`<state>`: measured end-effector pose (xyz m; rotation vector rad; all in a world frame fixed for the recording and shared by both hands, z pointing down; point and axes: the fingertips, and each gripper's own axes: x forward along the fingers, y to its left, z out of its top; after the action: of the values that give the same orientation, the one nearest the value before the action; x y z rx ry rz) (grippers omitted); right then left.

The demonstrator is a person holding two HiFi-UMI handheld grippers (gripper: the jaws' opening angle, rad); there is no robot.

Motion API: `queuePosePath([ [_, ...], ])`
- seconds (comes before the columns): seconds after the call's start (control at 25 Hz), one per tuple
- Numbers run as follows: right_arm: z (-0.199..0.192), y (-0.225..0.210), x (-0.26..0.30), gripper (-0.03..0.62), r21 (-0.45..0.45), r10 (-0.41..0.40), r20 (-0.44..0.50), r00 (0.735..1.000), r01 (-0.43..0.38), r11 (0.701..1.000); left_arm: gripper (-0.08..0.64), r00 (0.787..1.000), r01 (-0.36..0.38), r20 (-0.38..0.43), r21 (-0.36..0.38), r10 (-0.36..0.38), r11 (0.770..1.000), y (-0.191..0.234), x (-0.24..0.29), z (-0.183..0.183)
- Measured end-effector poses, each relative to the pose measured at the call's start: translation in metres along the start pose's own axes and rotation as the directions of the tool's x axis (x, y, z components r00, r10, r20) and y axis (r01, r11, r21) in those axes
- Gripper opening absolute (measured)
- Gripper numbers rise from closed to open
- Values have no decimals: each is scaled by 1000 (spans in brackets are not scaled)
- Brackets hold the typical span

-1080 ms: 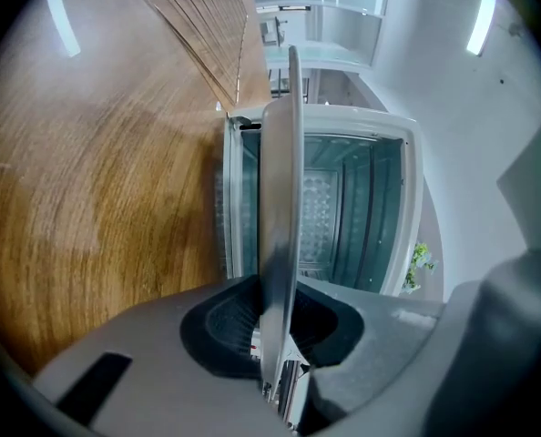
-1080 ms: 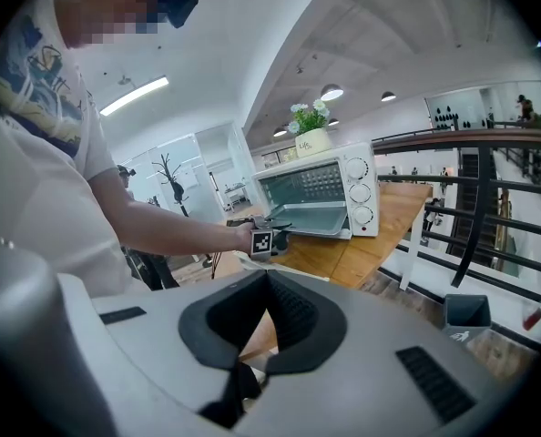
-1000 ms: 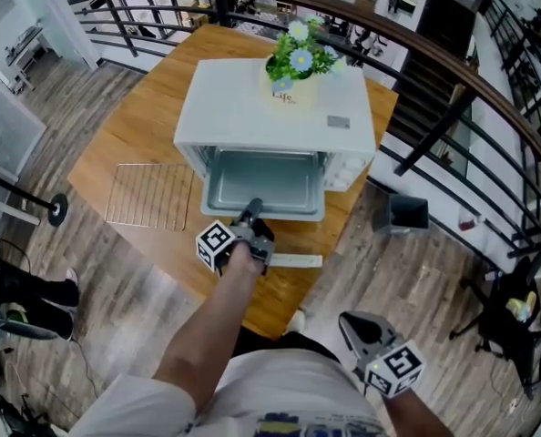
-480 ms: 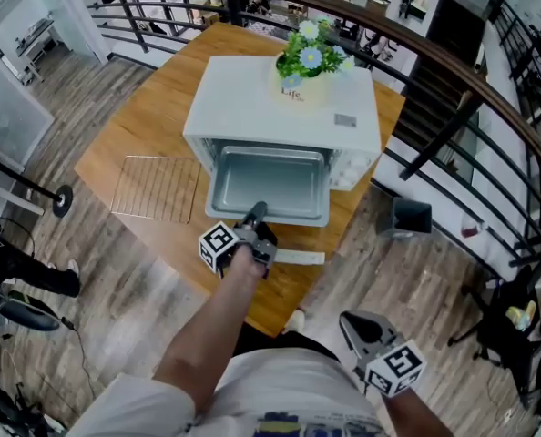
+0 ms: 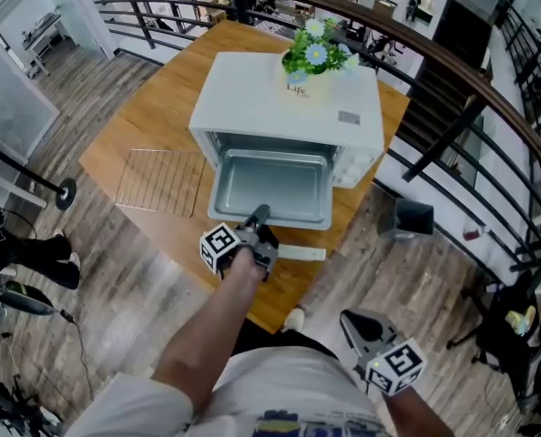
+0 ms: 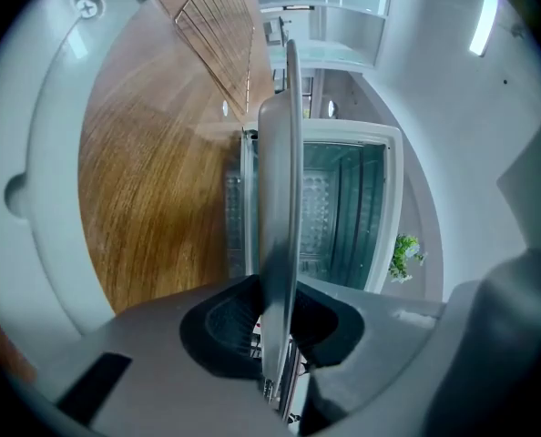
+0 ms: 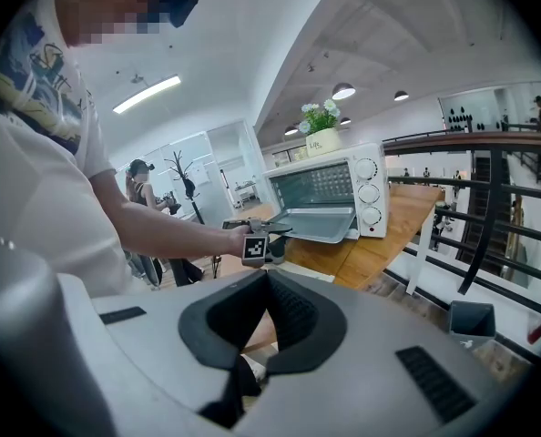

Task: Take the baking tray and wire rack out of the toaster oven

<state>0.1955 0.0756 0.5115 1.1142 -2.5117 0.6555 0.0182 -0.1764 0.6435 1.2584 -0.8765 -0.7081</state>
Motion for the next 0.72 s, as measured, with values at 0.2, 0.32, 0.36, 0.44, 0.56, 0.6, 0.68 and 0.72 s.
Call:
queuePosePath([
  [0.2, -1, 1, -3, 0, -2, 10, -5, 1000, -10, 1000, 61, 1000, -9, 2, -1, 9, 1000, 3, -9, -3],
  [0.32, -1, 0, -2, 2, -8, 17, -4, 1000, -17, 1000, 61, 1000, -6, 1, -25, 6, 1000, 3, -12, -6],
  [0.36, -2, 0, -2, 2, -6, 19, -7, 1000, -19, 1000, 61, 1000, -5, 5, -24, 5, 1000, 3, -13, -6],
  [0.44, -4, 2, -1, 2, -5, 24, -14, 1000, -24, 1000, 61, 1000, -3, 8, -22, 3, 1000, 3, -16, -6],
  [0.56, -4, 3, -1, 1, -11, 31, -12, 999, -31, 999, 61, 1000, -2, 5, -28, 2, 1000, 2, -22, -9],
  [0.6, -4, 3, -1, 2, -12, 34, -12, 999, -34, 999, 61, 1000, -2, 5, -29, 2, 1000, 2, -24, -10],
  [0.68, -5, 2, 0, 2, -14, 41, -13, 999, -41, 999, 61, 1000, -1, 4, -29, 1, 1000, 2, -27, -12],
  [0.72, -5, 2, 0, 2, -14, 43, -14, 999, -44, 999, 61, 1000, 0, 3, -27, 0, 1000, 2, -28, -13],
])
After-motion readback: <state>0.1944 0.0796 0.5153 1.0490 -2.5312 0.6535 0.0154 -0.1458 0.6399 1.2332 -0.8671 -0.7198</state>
